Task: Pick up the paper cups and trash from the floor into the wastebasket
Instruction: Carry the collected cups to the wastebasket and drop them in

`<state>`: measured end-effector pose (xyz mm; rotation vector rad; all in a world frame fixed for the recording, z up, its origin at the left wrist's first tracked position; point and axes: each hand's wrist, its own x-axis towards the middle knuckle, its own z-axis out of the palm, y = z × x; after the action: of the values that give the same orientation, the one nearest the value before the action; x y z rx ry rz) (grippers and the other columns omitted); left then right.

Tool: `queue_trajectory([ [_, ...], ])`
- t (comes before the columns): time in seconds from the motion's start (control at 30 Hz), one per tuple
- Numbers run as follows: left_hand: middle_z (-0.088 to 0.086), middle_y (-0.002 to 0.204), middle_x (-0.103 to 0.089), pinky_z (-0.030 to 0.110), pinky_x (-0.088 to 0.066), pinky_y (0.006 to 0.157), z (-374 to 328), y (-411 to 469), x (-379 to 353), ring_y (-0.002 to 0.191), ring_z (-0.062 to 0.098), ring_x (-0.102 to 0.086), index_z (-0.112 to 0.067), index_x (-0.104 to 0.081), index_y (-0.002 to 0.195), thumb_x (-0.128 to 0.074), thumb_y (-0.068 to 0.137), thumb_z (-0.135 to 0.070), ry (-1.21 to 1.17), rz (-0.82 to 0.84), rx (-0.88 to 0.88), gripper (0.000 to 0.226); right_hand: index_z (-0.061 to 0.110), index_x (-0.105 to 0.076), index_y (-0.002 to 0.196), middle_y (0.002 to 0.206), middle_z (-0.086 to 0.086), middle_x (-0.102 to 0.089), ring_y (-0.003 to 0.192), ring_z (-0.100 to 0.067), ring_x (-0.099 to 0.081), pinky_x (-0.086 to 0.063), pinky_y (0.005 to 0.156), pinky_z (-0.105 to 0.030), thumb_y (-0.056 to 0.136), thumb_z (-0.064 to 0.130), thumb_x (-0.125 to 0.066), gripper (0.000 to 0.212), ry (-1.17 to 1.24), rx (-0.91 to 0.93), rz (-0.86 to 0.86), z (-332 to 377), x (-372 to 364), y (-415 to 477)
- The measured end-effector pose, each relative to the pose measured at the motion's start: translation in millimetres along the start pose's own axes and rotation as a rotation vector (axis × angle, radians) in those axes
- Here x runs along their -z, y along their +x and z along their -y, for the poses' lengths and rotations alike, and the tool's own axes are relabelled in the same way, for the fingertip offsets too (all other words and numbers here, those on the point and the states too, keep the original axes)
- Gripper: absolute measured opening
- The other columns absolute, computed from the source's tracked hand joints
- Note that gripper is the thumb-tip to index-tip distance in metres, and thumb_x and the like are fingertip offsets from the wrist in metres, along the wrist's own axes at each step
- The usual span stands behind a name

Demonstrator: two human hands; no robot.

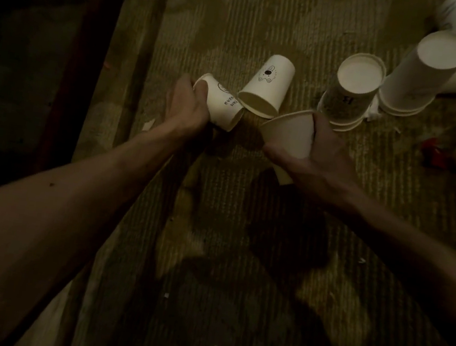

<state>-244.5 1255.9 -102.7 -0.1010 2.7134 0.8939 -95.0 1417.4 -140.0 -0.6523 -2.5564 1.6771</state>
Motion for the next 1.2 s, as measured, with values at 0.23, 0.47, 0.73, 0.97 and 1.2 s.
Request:
queue_trajectory([
  [0.23,-0.006,0.093,-0.059,0.025,-0.053,0.069,5.6,-15.9,-0.1,0.086,0.006,-0.061,-0.02,-0.058,0.092,-0.049,0.102,-0.032,-0.019,0.063,-0.118,0.018,0.022,-0.039,0.138,0.114,0.01,-0.045,0.101,-0.011,-0.048,-0.039,0.078,-0.029,0.074,0.053,-0.078,0.081,0.017,-0.034,-0.049,-8.2,-2.3,1.7],
  [0.47,-0.002,0.123,-0.058,0.021,-0.04,0.071,-2.5,-19.4,-15.1,0.099,0.005,-0.056,-0.022,-0.057,0.123,-0.046,0.102,-0.043,0.043,0.227,-0.223,0.032,0.022,-0.033,0.145,0.136,0.0,-0.05,0.11,-0.012,-0.047,-0.037,0.083,-0.028,0.074,0.062,-0.073,0.09,0.021,-0.092,-0.034,-16.7,-4.7,1.2],
  [0.73,0.005,0.157,-0.034,0.038,-0.041,0.106,-19.7,-15.6,-26.8,0.128,0.015,-0.045,-0.031,-0.019,0.157,-0.045,0.104,-0.03,0.092,0.395,-0.319,0.059,0.017,-0.036,0.143,0.133,0.0,-0.052,0.104,-0.008,-0.044,-0.036,0.082,-0.027,0.075,0.061,-0.073,0.09,0.038,-0.124,-0.056,-25.7,1.2,-1.0],
  [0.97,0.0,0.15,-0.044,0.013,-0.039,0.082,-21.5,-9.1,-32.1,0.111,-0.002,-0.045,-0.022,-0.035,0.152,-0.044,0.105,-0.026,-0.076,0.337,-0.306,0.048,0.02,-0.034,0.144,0.128,0.004,-0.05,0.108,-0.011,-0.049,-0.04,0.078,-0.022,0.072,0.064,-0.073,0.093,0.06,-0.131,-0.048,-25.2,6.6,-5.5],
  [1.2,-0.009,0.124,-0.06,0.026,-0.052,0.086,-17.5,-23.6,-9.9,0.113,0.005,-0.057,-0.034,-0.066,0.101,-0.062,0.096,-0.023,-0.137,0.336,-0.332,0.013,0.026,-0.029,0.148,0.14,0.003,-0.048,0.117,-0.013,-0.051,-0.052,0.088,-0.034,0.064,0.055,-0.083,0.104,0.225,-0.201,0.014,-2.3,15.3,-14.4],
])
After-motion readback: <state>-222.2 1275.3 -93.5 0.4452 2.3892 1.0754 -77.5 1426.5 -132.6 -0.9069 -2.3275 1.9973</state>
